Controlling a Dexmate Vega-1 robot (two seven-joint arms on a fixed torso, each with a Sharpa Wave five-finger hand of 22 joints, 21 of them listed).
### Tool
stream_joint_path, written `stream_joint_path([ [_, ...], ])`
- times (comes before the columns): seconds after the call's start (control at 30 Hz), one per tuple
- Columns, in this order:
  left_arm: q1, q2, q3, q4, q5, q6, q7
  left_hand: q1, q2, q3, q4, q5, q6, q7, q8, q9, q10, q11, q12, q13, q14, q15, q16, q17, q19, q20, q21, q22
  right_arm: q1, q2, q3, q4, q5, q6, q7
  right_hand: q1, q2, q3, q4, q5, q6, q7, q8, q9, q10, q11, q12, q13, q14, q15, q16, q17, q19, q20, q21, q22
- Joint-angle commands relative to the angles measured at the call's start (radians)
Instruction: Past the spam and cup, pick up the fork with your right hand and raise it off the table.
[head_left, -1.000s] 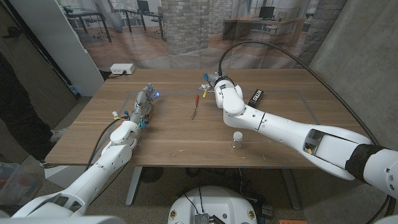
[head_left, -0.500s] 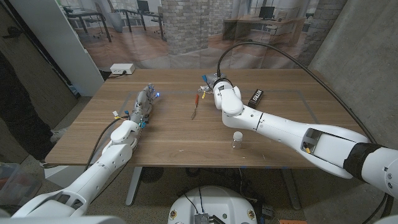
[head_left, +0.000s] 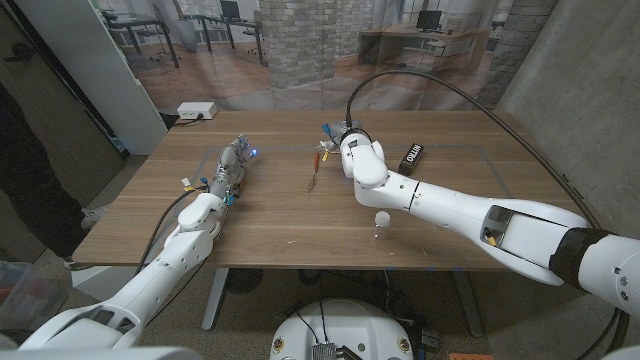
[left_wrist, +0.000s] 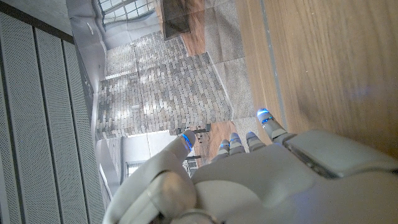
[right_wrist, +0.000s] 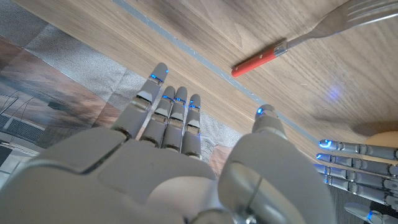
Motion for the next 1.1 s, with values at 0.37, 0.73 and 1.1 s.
stream_joint_path([
  [0.37,-0.019,-0.007,0.001,0.036,-0.004,-0.003,-0.019,-0.012,0.039,0.009,0.002,0.0,-0.007,0.005,0.002,0.003,-0.003,0.004,0.0,0.004,-0.008,0.001,-0.002,0.001,-0.079,0.003,-0.004,0.006,0.025,0.035,-0.033,0.069,0.044,0.002,-0.027,0.024,0.001,-0.003,-0.001,0.01,0.018,-0.005,-0.001,0.003,0.016,-0.004,-0.007,0.005,0.019,-0.014,-0.004,0.002,0.016,-0.004,-0.001,0.002],
  [0.73,-0.031,-0.015,0.004,0.057,-0.006,-0.005,-0.027,-0.013,0.039,0.009,0.002,0.0,-0.007,0.005,0.002,0.003,-0.003,0.004,0.0,0.004,-0.008,0.001,-0.002,0.001,-0.079,0.003,-0.005,0.006,0.041,0.048,-0.052,0.106,0.07,0.003,-0.032,0.03,0.002,-0.005,-0.002,0.014,0.022,-0.008,-0.002,0.003,0.026,-0.008,-0.006,0.005,0.029,-0.021,-0.004,0.003,0.022,-0.006,-0.001,0.002],
  [1.1,-0.033,-0.018,0.004,0.065,-0.006,-0.002,-0.026,-0.014,0.039,0.01,0.002,0.0,-0.007,0.005,0.002,0.003,-0.004,0.003,0.0,0.004,-0.009,0.001,-0.002,0.001,-0.079,0.002,-0.007,0.006,0.053,0.062,-0.069,0.134,0.093,0.005,-0.043,0.037,0.001,-0.008,-0.004,0.018,0.028,-0.01,-0.004,0.003,0.03,-0.01,-0.009,0.006,0.035,-0.024,-0.005,0.003,0.025,-0.011,-0.003,0.002],
])
